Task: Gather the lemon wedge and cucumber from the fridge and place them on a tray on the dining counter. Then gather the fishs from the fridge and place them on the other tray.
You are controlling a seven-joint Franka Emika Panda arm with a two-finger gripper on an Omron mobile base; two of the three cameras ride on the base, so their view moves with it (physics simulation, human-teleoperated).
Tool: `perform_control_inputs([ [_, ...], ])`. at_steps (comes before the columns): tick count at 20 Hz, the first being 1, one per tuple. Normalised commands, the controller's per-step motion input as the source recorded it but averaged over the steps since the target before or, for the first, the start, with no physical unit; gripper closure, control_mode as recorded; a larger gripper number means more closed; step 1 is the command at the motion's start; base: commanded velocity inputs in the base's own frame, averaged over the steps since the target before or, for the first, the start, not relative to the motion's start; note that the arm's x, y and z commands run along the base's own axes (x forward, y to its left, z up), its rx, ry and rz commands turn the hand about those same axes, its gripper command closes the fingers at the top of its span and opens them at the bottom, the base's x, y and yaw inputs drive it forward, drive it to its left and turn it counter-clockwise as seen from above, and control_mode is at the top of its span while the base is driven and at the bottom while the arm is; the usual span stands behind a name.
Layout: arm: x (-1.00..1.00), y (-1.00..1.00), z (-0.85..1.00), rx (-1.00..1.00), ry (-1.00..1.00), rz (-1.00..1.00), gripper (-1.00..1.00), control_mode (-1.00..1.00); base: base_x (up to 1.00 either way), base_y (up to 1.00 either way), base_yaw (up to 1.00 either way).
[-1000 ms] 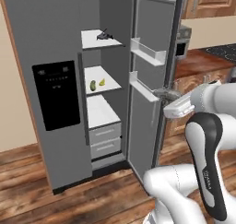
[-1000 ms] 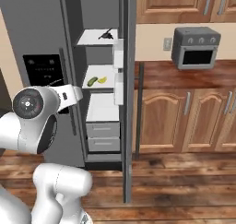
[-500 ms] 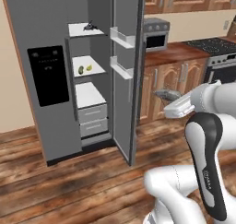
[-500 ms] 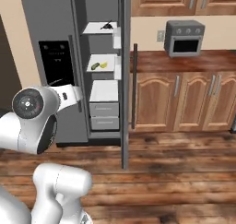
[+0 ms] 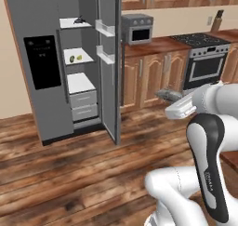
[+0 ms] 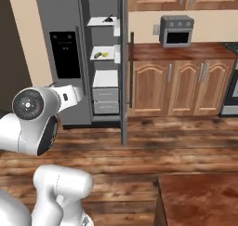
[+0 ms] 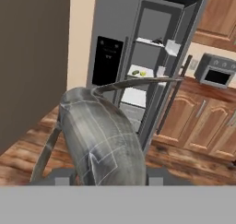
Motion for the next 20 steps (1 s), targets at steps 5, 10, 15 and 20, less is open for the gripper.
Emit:
perform_control_inputs([
  [5,0.0,0.0,0.0,0.0,0.0,0.0,1.0,1.0,-1.0,-0.2,-0.01],
  [10,0.0,0.0,0.0,0.0,0.0,0.0,1.0,1.0,-1.0,-0.17,-0.01],
  [15,0.0,0.0,0.0,0.0,0.0,0.0,1.0,1.0,-1.0,-0.21,-0.01],
  [20,0.0,0.0,0.0,0.0,0.0,0.0,1.0,1.0,-1.0,-0.31,-0.02],
])
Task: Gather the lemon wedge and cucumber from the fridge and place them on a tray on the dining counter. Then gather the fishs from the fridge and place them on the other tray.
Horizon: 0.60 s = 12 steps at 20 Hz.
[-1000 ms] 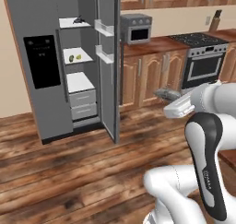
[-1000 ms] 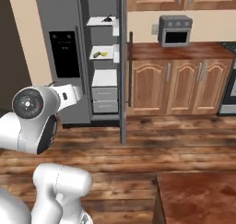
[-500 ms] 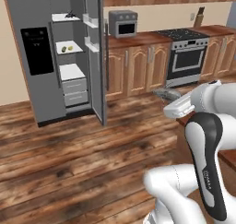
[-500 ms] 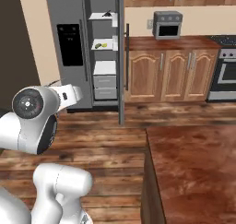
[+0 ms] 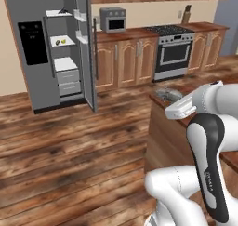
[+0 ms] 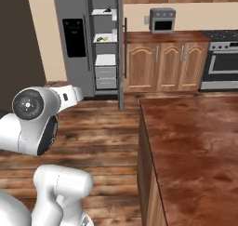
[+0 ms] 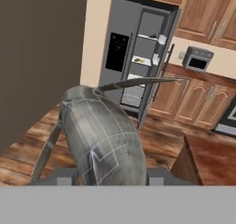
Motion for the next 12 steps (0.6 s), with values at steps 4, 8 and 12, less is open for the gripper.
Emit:
perform_control_inputs([
  [4,0.0,0.0,0.0,0.0,0.0,0.0,1.0,1.0,-1.0,-0.4,-0.03],
  [8,0.0,0.0,0.0,0.0,0.0,0.0,1.0,1.0,-1.0,-0.43,-0.03],
  [12,0.0,0.0,0.0,0.0,0.0,0.0,1.0,1.0,-1.0,-0.46,-0.04],
])
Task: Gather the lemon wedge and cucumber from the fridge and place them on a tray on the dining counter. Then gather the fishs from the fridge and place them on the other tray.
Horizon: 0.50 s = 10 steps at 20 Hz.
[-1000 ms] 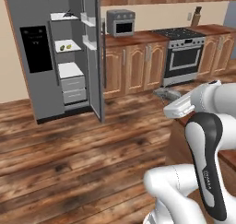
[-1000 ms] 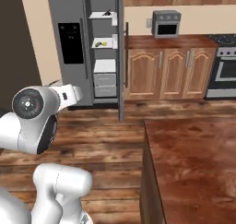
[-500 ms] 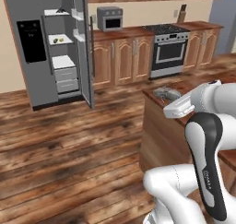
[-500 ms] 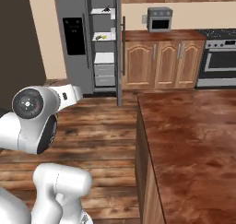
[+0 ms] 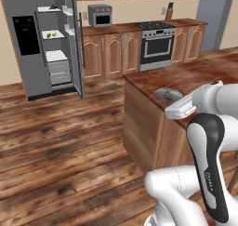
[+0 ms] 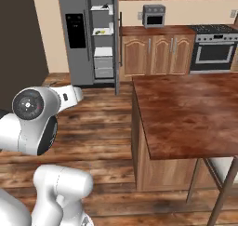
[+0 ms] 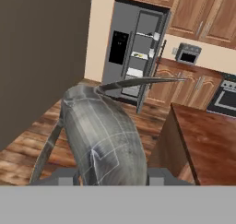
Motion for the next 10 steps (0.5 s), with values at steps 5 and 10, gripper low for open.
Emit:
perform_control_inputs([
  [5,0.0,0.0,0.0,0.0,0.0,0.0,1.0,1.0,-1.0,-0.64,-0.06],
  [10,0.0,0.0,0.0,0.0,0.0,0.0,1.0,1.0,-0.35,-1.0,-0.04],
])
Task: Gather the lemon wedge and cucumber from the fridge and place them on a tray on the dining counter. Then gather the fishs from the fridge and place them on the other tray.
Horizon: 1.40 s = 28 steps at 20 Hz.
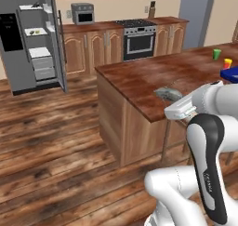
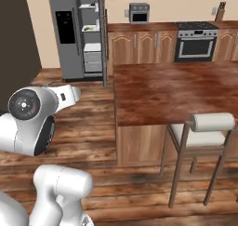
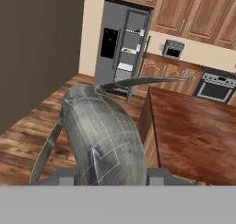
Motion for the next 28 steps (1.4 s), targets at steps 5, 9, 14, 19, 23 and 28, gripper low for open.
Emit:
perform_control_inputs([
  [5,0.0,0.0,0.0,0.0,0.0,0.0,1.0,1.0,0.0,-1.0,0.0],
  [9,0.0,0.0,0.0,0.0,0.0,0.0,1.0,1.0,0.0,-1.0,0.0],
  [14,0.0,0.0,0.0,0.0,0.0,0.0,1.0,1.0,0.0,-1.0,0.0],
  [19,0.0,0.0,0.0,0.0,0.0,0.0,1.0,1.0,0.0,-1.0,0.0],
  [23,0.0,0.0,0.0,0.0,0.0,0.0,1.0,1.0,0.0,-1.0,0.0],
  [28,0.0,0.0,0.0,0.0,0.0,0.0,1.0,1.0,0.0,-1.0,0.0],
])
